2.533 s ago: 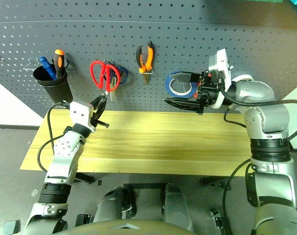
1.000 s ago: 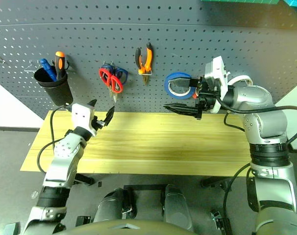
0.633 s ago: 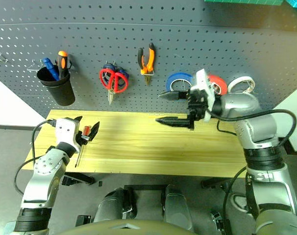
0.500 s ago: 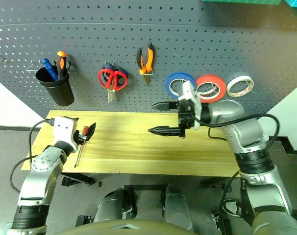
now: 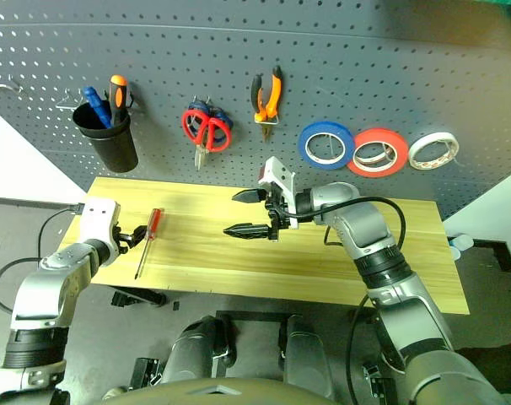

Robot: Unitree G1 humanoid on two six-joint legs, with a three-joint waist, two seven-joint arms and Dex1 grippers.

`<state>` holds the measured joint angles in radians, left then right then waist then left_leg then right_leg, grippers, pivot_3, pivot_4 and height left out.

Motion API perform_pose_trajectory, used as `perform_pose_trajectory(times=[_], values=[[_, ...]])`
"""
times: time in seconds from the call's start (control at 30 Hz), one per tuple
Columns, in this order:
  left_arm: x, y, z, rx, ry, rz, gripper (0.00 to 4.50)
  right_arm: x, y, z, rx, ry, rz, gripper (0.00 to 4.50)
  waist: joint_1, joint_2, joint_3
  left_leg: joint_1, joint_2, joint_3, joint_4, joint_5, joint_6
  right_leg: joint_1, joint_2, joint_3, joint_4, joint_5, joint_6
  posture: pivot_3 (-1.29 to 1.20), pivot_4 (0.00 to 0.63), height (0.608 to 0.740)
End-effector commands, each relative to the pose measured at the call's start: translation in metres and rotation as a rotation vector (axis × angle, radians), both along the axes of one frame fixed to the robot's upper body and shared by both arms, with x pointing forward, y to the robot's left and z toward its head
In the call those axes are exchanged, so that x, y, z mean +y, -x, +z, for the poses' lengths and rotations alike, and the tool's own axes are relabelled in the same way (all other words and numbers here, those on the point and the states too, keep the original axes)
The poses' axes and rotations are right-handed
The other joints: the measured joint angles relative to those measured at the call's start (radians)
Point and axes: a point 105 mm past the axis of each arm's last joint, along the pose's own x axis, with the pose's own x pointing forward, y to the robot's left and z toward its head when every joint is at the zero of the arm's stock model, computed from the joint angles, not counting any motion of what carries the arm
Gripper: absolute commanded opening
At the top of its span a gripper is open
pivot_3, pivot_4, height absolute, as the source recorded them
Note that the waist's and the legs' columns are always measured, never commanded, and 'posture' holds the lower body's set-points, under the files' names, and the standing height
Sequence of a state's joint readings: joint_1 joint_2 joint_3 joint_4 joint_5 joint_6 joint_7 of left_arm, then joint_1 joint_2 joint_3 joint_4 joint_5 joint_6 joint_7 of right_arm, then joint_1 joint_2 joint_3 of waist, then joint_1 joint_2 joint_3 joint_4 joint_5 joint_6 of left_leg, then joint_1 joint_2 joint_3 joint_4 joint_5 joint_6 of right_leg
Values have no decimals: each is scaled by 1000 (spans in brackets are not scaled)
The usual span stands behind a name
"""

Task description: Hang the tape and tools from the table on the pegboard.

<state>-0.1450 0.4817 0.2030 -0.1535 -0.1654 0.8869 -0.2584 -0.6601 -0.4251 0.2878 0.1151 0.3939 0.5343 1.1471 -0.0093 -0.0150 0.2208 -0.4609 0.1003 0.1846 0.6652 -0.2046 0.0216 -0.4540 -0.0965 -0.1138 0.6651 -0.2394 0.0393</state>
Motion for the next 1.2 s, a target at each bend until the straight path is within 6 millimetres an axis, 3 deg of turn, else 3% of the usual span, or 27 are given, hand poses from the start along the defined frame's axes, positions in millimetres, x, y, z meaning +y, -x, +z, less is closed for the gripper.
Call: perform_pose_trajectory(times=[0.03, 0.33, 0.7, 1.0, 1.1, 1.2], values=[[7, -9, 7, 6, -19, 29, 3657, 8, -5, 9, -44, -7, 18, 4500, 2, 0, 13, -1, 0, 0, 0, 0, 0, -1, 0, 0, 0, 0, 0, 42, 320, 730], [8, -35, 2, 70, 17, 70, 3657, 1, -18, 11, -57, 19, -13, 4500, 1, -1, 68, -1, 0, 1, -1, 0, 0, -2, 0, 0, 0, 2, 4, 27, 372, 730], [7, -50, -11, 138, 63, 105, 3657, -16, -13, 10, -32, 8, -72, 4500, -2, -2, 123, -2, 1, 2, -1, 2, -2, -4, -1, 2, 1, 2, 4, -21, 413, 730], [7, -53, -24, 177, 69, 106, 3657, -30, -6, 8, -19, 28, -110, 4500, -6, 1, 129, -1, 1, 2, -1, 1, -2, -4, -2, 2, 1, 2, 4, -53, 416, 730], [8, -52, -28, 203, 86, 120, 3023, -34, -7, 9, -24, 31, -123, 4500, -8, 1, 129, -1, 1, 1, -2, 1, -2, -4, -3, 2, 1, 2, 3, -53, 413, 730], [8, -50, -28, 217, 85, 124, 2044, -36, -8, 10, -28, 36, -125, 4500, -9, 1, 129, -1, 0, 1, -2, 1, -2, -5, -3, 2, 1, 0, 1, -49, 410, 730]])
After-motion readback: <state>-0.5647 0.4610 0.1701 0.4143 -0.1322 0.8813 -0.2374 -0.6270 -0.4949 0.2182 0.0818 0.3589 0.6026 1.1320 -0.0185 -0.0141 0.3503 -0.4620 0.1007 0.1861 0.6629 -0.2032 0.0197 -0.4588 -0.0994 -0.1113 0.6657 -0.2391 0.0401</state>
